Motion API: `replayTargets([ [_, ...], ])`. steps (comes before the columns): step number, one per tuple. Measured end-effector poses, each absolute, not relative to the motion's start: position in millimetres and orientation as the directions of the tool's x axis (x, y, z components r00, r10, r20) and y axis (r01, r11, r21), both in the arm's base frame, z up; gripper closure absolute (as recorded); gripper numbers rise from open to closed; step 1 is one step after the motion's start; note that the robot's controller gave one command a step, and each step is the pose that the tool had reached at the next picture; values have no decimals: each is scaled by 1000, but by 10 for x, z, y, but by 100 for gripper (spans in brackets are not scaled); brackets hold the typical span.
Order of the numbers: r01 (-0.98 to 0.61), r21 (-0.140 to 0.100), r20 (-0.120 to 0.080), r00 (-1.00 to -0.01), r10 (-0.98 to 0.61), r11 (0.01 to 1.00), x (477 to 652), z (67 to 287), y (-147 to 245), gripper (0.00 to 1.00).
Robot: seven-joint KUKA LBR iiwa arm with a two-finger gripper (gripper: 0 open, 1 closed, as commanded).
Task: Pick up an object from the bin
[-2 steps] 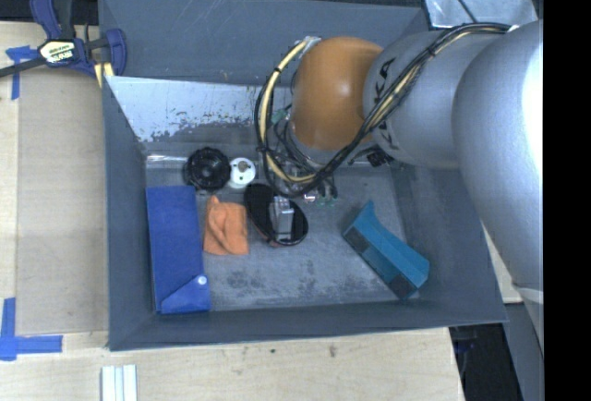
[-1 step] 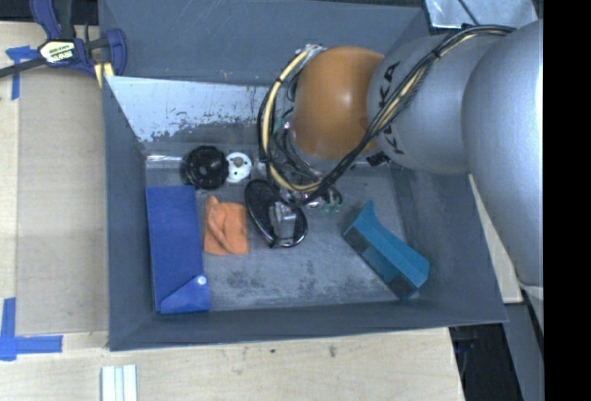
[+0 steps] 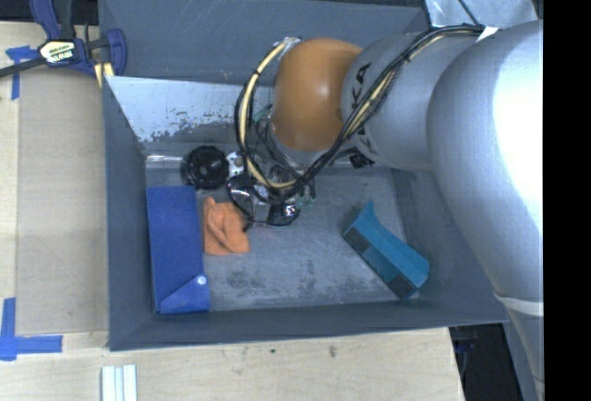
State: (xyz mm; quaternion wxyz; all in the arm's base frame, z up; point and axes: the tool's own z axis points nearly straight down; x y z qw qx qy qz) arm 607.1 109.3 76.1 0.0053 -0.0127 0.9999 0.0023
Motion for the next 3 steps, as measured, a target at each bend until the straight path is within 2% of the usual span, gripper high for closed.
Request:
replayTargets([
  [1,-25,5,-11,-1000,-25,1000,6071,762,1093,100],
  [2,-25,-1,4,-1000,-25,1000,6014,1258,1188,100],
  [3,-60,2,-15,-998,-60,998,6134,1032,734,100],
])
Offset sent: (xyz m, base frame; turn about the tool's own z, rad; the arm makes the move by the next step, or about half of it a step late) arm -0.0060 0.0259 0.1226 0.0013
